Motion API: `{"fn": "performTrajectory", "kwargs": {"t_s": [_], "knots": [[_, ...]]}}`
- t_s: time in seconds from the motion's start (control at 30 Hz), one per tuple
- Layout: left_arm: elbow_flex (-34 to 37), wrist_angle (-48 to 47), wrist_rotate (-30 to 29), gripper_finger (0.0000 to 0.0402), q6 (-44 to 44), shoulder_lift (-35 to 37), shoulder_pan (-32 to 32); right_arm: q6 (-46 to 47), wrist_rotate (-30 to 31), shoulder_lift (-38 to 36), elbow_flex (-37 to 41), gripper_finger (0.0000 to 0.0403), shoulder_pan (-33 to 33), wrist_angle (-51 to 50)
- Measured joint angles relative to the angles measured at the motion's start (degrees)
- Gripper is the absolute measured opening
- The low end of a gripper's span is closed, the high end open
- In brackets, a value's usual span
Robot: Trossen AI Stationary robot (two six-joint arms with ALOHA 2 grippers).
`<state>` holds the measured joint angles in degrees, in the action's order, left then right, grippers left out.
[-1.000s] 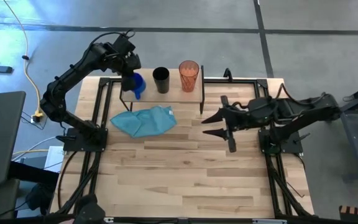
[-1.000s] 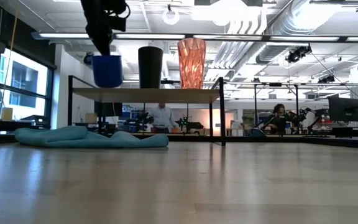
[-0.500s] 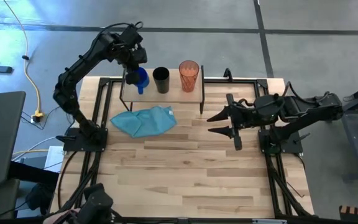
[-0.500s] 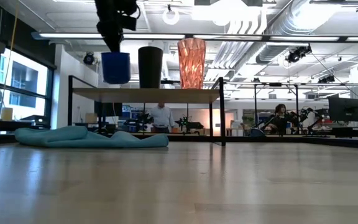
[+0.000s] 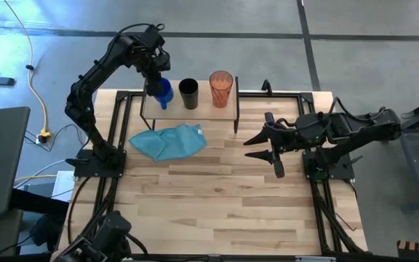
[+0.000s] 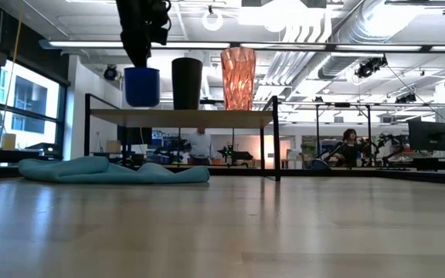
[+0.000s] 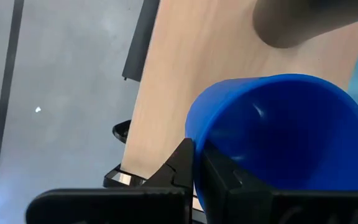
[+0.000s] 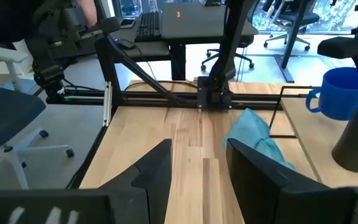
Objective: Stack small to large cups/mugs on shelf
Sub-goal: Put the blue cup on the shelf
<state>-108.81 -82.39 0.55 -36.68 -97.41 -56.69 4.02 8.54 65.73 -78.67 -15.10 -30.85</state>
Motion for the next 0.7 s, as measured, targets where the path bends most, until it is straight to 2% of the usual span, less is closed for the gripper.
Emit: {"fn": "performTrajectory", "kwargs": {"t_s": [0.7], "knots": [[0.0,-2.6,-0.1,0.0000,-0.6,-2.2,0.1,-1.5,-0.3,0.0,0.0,0.0144,0.5,-1.3]]}}
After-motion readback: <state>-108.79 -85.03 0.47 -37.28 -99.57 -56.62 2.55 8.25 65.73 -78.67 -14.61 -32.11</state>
